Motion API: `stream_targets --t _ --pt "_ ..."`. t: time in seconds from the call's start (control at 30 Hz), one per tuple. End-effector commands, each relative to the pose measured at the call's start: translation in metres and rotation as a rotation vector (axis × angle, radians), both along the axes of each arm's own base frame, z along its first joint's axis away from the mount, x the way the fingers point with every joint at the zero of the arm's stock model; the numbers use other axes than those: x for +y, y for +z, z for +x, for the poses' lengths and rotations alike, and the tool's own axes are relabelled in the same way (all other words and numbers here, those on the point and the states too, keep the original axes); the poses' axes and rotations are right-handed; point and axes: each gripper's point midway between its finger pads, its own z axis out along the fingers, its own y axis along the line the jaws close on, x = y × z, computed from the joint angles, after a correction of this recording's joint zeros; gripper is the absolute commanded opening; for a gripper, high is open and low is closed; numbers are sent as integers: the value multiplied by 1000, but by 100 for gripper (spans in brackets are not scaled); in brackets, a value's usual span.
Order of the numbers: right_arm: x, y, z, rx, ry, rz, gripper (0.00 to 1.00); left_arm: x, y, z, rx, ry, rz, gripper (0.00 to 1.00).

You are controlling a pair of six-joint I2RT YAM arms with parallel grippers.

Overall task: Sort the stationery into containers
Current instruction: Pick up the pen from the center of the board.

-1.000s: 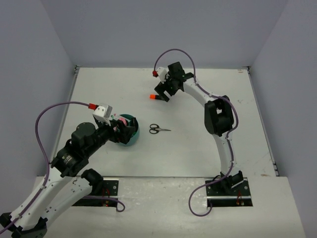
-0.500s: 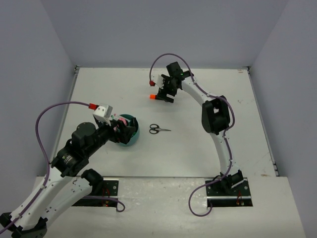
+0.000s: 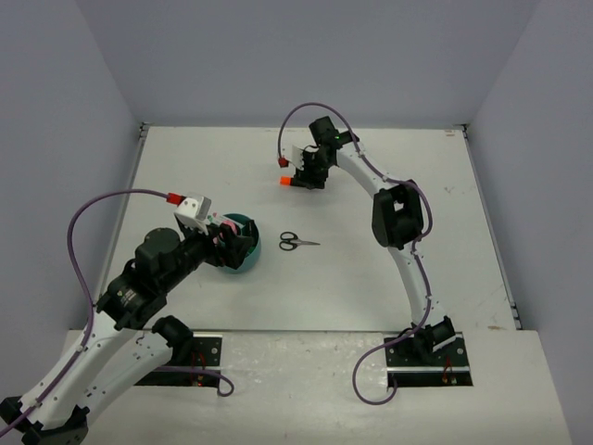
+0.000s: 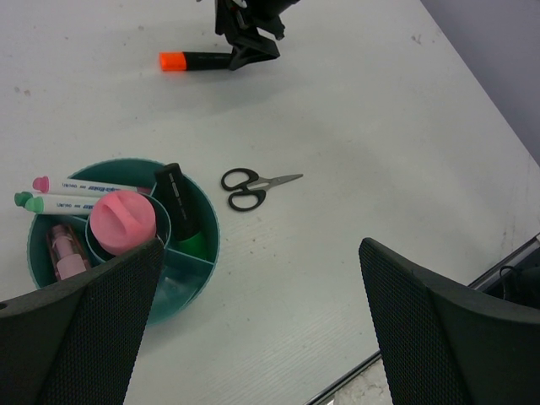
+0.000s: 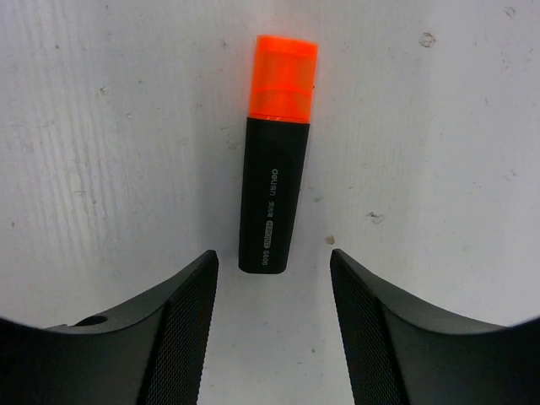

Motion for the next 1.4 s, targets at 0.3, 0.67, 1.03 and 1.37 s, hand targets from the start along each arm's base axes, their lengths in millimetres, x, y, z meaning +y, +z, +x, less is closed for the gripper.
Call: stream_targets --t 0.3,0.67,1.03,1.37 --pt "0 2 -29 123 91 13 69 -1 11 2 -54 -17 -6 100" --pt "0 1 -40 185 148 42 73 -8 15 -3 -65 -69 -18 100" --pt "3 3 -14 107 85 87 79 -13 9 0 -38 -82 -3 100" --pt "5 8 -9 122 38 99 83 -12 1 6 -12 -61 21 100"
